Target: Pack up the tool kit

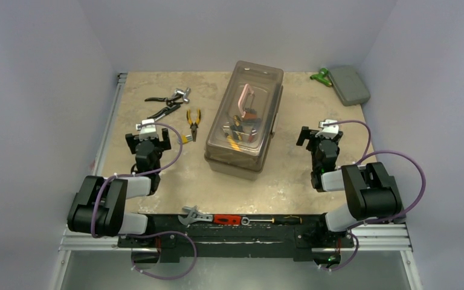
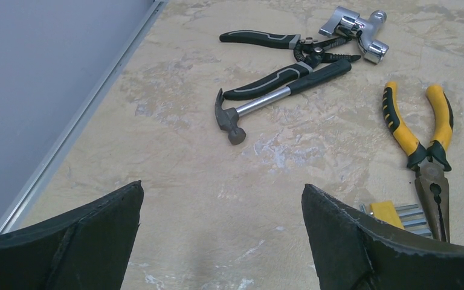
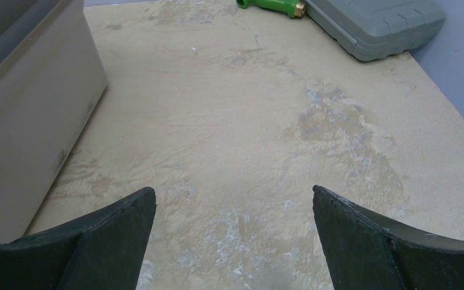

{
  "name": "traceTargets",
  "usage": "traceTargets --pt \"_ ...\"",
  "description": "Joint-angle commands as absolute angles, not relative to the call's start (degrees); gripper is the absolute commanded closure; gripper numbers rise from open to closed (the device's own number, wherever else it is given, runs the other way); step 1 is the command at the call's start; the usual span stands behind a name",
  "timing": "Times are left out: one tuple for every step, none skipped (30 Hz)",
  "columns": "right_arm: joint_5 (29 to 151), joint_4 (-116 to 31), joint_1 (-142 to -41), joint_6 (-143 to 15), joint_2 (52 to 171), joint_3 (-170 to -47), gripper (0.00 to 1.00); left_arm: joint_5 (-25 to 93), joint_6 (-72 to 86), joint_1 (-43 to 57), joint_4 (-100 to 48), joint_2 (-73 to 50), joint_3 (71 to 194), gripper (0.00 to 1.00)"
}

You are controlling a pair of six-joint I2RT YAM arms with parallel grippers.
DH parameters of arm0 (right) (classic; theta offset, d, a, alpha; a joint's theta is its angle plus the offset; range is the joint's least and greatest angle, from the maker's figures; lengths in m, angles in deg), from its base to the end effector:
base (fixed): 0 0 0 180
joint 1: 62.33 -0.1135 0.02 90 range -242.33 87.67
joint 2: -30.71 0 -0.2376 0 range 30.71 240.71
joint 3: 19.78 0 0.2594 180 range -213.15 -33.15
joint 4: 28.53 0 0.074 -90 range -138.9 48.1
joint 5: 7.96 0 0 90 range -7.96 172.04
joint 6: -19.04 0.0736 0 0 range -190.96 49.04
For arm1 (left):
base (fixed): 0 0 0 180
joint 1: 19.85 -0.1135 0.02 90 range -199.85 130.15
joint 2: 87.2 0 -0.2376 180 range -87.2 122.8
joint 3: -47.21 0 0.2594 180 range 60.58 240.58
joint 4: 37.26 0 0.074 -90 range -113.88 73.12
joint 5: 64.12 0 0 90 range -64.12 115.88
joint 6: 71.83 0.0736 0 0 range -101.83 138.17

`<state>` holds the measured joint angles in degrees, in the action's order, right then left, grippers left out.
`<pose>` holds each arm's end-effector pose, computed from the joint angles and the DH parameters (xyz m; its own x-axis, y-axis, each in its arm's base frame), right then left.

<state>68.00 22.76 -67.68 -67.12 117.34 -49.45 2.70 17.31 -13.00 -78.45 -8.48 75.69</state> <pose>0.2925 0.0095 0.1189 -0.0881 0.0570 -0.9945 0.1562 0.9868 0.0427 0.2808 -0.0046 0.1248 -0.1520 0.0044 -0.9884 -0.2786 0.9592 0.0471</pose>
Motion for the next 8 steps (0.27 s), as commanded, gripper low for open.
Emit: traceTargets --pt "67.3 24.5 -67.6 -68.0 117.0 -50.2 0.01 2.9 16.2 -13.3 -80.6 -8.9 77.1 0.00" --pt "67.3 24.5 -67.6 -68.0 117.0 -50.2 0.01 3.0 16.2 -13.3 -80.8 -8.8 77.1 0.00" --pt "67.3 24.5 -67.5 -68.0 117.1 -50.2 0.01 3.0 16.2 -13.3 -80.6 -8.8 77.2 0.00" --pt "67.3 24.5 -67.5 -68.0 117.0 -50.2 0.01 3.1 16.2 -13.4 -80.3 -8.8 77.4 0.00" --pt "67.3 24.5 -67.6 -68.0 117.0 -50.2 0.01 3.2 16.2 -13.4 -80.2 -8.8 77.6 0.00" --pt "67.3 24.5 -67.5 -68.0 117.1 -50.2 0.01 3.2 16.1 -13.4 -80.1 -8.9 77.5 0.00" --pt "67.3 24.5 -67.6 -68.0 117.0 -50.2 0.01 3.2 16.2 -13.4 -80.2 -8.9 77.4 0.00" --pt "67.3 24.5 -67.6 -68.0 117.1 -50.2 0.01 3.1 16.2 -13.4 -80.6 -8.8 77.3 0.00"
